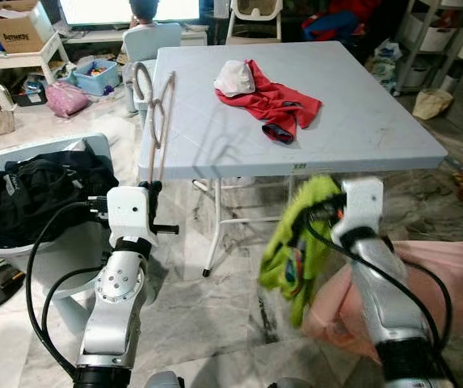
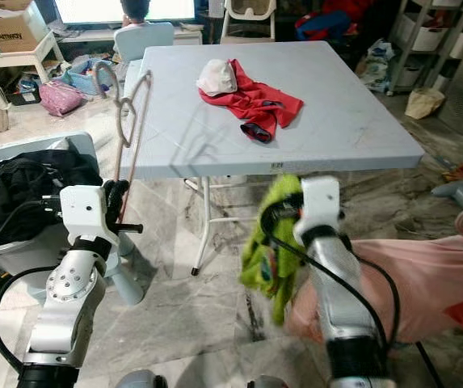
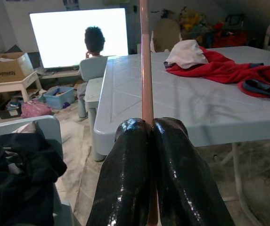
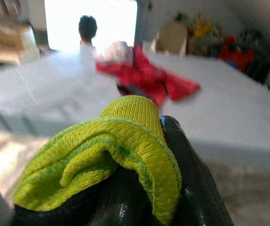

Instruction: Hang hanger

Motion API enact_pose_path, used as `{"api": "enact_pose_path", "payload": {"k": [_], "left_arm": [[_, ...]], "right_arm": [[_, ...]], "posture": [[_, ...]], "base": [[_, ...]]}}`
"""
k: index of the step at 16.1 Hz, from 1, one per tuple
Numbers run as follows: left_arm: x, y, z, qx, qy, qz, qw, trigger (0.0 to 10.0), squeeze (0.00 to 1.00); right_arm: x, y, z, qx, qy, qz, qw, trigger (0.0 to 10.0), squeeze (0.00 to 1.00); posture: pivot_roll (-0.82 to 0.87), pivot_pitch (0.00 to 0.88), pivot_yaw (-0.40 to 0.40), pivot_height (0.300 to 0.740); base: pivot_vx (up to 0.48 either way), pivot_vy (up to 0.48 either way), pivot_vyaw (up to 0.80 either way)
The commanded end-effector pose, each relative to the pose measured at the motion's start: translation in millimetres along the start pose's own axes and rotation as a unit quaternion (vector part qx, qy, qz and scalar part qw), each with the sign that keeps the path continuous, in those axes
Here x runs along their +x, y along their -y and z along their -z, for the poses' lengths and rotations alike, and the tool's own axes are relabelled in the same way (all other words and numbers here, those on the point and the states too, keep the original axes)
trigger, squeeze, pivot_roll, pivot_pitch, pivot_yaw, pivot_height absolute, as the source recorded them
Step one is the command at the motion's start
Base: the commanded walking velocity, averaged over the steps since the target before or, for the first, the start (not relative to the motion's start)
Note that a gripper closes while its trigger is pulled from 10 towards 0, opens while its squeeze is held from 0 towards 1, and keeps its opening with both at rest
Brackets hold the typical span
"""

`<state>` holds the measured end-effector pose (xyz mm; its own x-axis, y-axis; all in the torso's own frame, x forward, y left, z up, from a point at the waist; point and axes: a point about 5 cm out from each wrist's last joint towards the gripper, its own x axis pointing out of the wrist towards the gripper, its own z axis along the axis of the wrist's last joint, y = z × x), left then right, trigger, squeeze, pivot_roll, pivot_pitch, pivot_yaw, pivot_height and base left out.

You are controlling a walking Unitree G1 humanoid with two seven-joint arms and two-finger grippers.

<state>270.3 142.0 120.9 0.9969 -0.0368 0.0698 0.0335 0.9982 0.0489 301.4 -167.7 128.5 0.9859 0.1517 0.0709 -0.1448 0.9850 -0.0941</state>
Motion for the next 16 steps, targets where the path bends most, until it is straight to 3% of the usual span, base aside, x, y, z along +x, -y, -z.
{"api": "enact_pose_path", "payload": {"k": [1,5,10,14,16], "left_arm": [[-0.9,-0.3,-7.3,0.005,0.016,-0.002,1.0,10.0,0.0],[-3.1,0.3,-6.0,0.0,0.013,0.003,1.0,10.0,0.0],[-6.9,-2.0,-6.0,-0.003,0.014,0.01,1.0,10.0,0.0],[-8.3,-3.3,-4.4,-0.01,0.011,0.01,1.0,10.0,0.0],[-7.2,-1.4,-6.4,-0.012,0.014,0.015,1.0,10.0,0.0]], "right_arm": [[6.7,-1.4,-20.8,0.0,0.042,-0.001,0.999,10.0,0.0],[3.7,-1.7,-16.5,-0.001,0.037,-0.004,0.999,10.0,0.0],[3.2,0.1,-15.3,0.006,0.035,0.004,0.999,10.0,0.0],[3.4,-3.6,-16.2,-0.005,0.043,-0.013,0.999,10.0,0.0],[3.9,-7.0,-19.2,-0.006,0.049,-0.021,0.999,10.0,0.0]], "posture": [[0.0,0.004,0.013,0.74],[0.0,0.005,0.011,0.74],[0.01,0.0,0.011,0.74],[0.01,0.0,0.011,0.74],[0.01,0.0,0.011,0.74]], "base": [[0.0,0.0,0.0],[0.0,0.0,0.5],[0.0,0.0,0.0],[0.325,0.0,0.0],[0.364,0.0,0.67]]}}
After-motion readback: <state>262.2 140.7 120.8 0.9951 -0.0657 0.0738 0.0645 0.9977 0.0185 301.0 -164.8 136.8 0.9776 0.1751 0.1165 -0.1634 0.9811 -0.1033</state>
